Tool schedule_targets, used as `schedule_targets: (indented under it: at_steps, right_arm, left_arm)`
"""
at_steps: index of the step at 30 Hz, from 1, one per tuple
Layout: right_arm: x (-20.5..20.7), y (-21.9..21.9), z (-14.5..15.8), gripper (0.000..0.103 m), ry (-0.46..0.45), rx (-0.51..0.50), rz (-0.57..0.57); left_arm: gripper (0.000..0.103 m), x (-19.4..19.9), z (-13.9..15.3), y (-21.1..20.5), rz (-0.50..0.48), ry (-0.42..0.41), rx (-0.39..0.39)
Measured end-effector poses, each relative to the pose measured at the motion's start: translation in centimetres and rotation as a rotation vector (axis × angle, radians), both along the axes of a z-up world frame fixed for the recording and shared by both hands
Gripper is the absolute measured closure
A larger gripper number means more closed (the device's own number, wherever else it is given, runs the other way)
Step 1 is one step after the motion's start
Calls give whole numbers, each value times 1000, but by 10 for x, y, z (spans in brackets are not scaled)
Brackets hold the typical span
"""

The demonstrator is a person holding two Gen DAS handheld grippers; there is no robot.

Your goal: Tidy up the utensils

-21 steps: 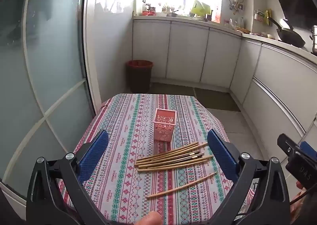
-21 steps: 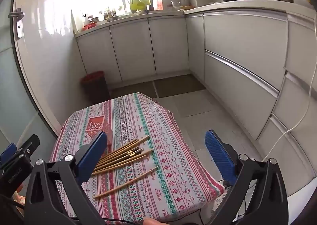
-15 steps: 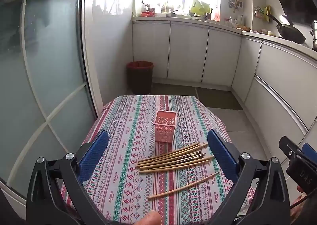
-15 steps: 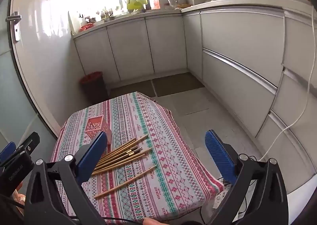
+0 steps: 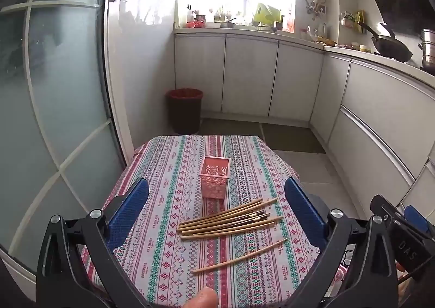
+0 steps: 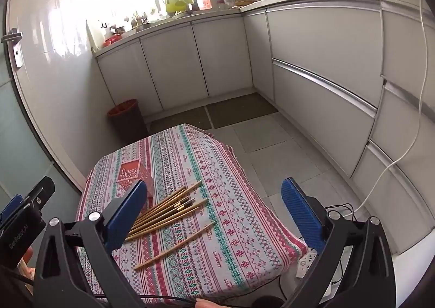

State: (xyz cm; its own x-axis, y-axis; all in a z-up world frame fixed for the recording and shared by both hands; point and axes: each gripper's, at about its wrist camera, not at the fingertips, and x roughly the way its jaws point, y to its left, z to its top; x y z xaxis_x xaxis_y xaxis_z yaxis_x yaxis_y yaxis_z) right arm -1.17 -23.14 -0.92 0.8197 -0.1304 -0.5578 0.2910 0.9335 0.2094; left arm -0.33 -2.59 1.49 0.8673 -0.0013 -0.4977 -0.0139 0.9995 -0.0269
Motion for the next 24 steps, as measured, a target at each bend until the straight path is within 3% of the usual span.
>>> schedule_targets:
  at_steps: [24]
  right_arm:
    - [2,2,-2,7,21,-35,-24]
  left_arm:
    - [7,4,-1,0,11,20,9]
